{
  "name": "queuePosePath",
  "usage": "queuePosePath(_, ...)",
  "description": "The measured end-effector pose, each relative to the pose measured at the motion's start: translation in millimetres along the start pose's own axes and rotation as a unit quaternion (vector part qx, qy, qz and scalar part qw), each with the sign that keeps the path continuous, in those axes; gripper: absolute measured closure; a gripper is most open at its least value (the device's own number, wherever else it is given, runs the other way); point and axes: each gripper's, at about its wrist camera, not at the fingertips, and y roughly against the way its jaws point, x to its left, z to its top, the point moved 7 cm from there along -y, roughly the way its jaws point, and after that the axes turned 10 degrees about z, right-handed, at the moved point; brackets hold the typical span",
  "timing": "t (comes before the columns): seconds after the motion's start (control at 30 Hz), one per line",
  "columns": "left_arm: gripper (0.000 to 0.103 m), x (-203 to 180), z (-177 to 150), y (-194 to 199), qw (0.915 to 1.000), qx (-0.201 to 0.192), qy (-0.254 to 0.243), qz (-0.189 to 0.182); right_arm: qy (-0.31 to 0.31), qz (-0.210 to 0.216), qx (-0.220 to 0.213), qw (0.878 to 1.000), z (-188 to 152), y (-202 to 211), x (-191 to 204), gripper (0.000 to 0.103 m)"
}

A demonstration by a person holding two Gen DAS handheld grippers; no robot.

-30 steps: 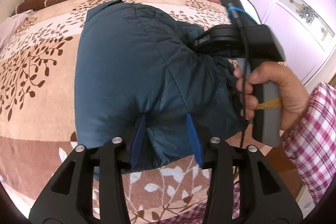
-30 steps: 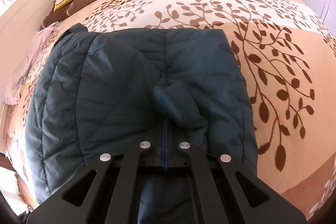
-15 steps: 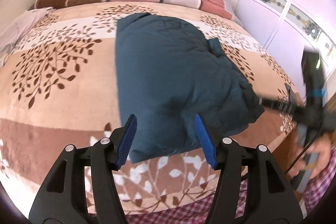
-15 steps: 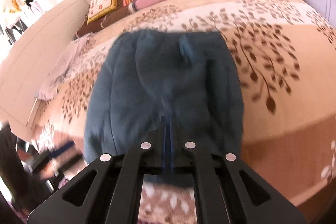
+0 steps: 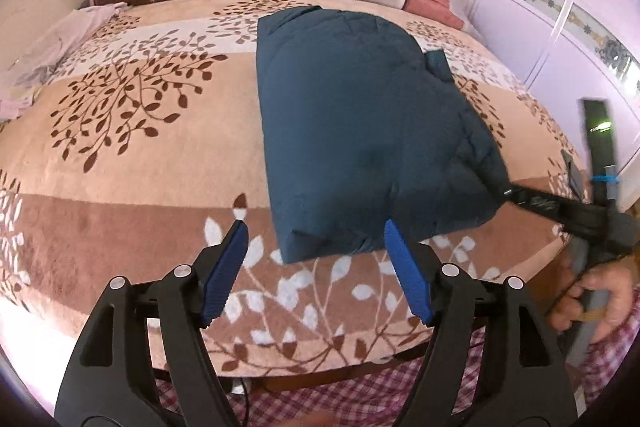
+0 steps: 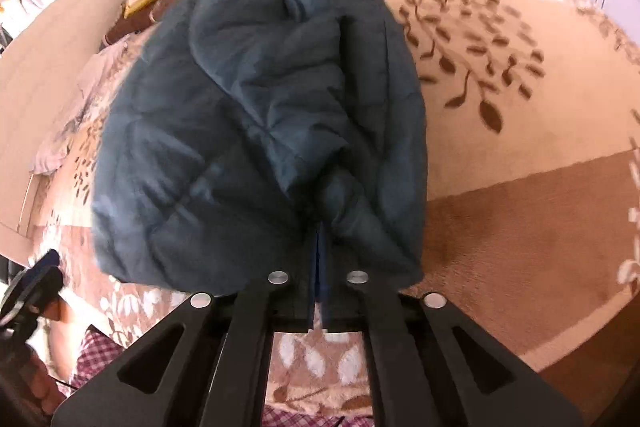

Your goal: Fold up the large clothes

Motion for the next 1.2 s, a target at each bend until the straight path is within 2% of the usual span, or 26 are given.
queuePosePath(0.1,0.033,1,-10,3,0.9999,0.0,-0.005,0.01,0.027,-0.006,-0.026,0.999,-11,25,19,0.1)
queuePosePath(0.17,0.033,0,-17,3,0.9998,0.005,-0.009,0.015,0.037,-0.013,-0.033,0.999,-21,34,27,0.093)
queuePosePath(0.2,0.033,-1,-22,3,0.9998,0.01,-0.011,0.015,0.041,-0.016,-0.035,0.998,-29,38,31,0.082)
queuePosePath(0.23,0.033,-4,-25,4,0.9997,0.012,-0.012,0.016,0.041,-0.022,-0.039,0.998,-38,41,35,0.064)
queuePosePath(0.3,0.033,-7,-34,3,0.9995,0.019,-0.016,0.017,0.041,-0.035,-0.05,0.997,-54,46,39,0.05)
queuePosePath(0.43,0.034,-17,-49,3,0.999,0.033,-0.029,0.012,0.043,-0.051,-0.043,0.997,-83,47,41,0.05)
queuePosePath(0.63,0.034,-26,-56,10,0.9987,0.031,-0.04,0.006,0.028,-0.069,-0.03,0.997,-100,44,27,0.05)
queuePosePath(1.2,0.036,-25,-59,13,0.9988,0.033,-0.036,0.009,0.039,-0.077,-0.025,0.996,-107,42,32,0.05)
